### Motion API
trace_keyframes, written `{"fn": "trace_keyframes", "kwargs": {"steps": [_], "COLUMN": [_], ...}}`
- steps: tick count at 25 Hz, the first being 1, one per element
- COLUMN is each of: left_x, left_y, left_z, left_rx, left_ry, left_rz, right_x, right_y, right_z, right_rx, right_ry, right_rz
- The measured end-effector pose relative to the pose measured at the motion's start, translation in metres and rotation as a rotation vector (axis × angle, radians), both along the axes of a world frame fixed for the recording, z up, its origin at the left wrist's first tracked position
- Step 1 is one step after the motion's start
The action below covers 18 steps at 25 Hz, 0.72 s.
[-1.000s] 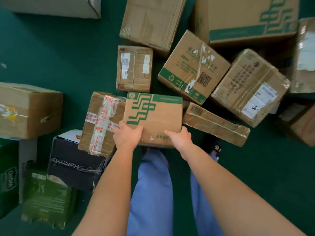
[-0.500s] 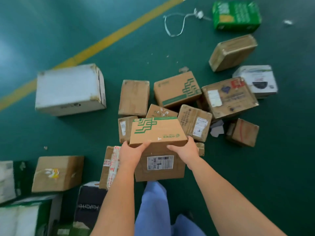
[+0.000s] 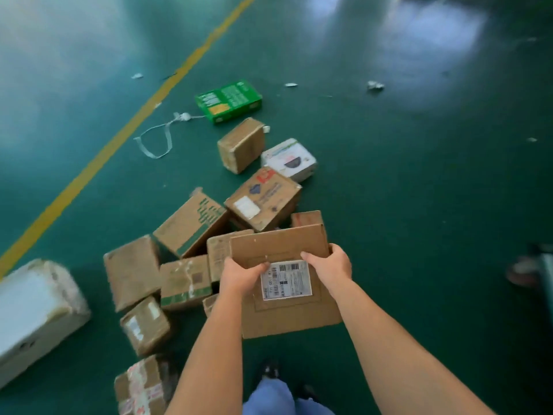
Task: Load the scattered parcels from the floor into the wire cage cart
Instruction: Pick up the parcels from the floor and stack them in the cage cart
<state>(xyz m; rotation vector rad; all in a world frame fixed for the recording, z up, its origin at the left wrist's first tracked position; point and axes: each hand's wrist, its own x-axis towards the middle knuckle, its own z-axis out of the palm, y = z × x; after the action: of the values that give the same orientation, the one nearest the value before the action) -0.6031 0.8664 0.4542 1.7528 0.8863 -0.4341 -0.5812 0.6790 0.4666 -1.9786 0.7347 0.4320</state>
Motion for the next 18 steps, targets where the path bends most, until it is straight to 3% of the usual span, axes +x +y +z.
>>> {"fn": "trace_keyframes", "kwargs": {"steps": [5,10,18], "left_x": [0.039,0.038,-0.074], "left_y": [-0.103,-0.227,-0.452], "left_z": [0.028,0.063,0.101], "left_rx": [-0.157,-0.283,-0.226], "left_ry": [-0.032,-0.156,-0.264], "left_rz": [-0.372,-0.726,-1.242], "right_x": [-0.029,-0.101,-0.266], "right_y": [-0.097,-0.192,-0.343], "right_z": [0.032,0.064,0.083], "right_rx": [-0.066,0.005,-0.041], "right_ry": [-0.076,-0.169,-0.245], "right_rz": [-0.362,-0.687,-1.167]}}
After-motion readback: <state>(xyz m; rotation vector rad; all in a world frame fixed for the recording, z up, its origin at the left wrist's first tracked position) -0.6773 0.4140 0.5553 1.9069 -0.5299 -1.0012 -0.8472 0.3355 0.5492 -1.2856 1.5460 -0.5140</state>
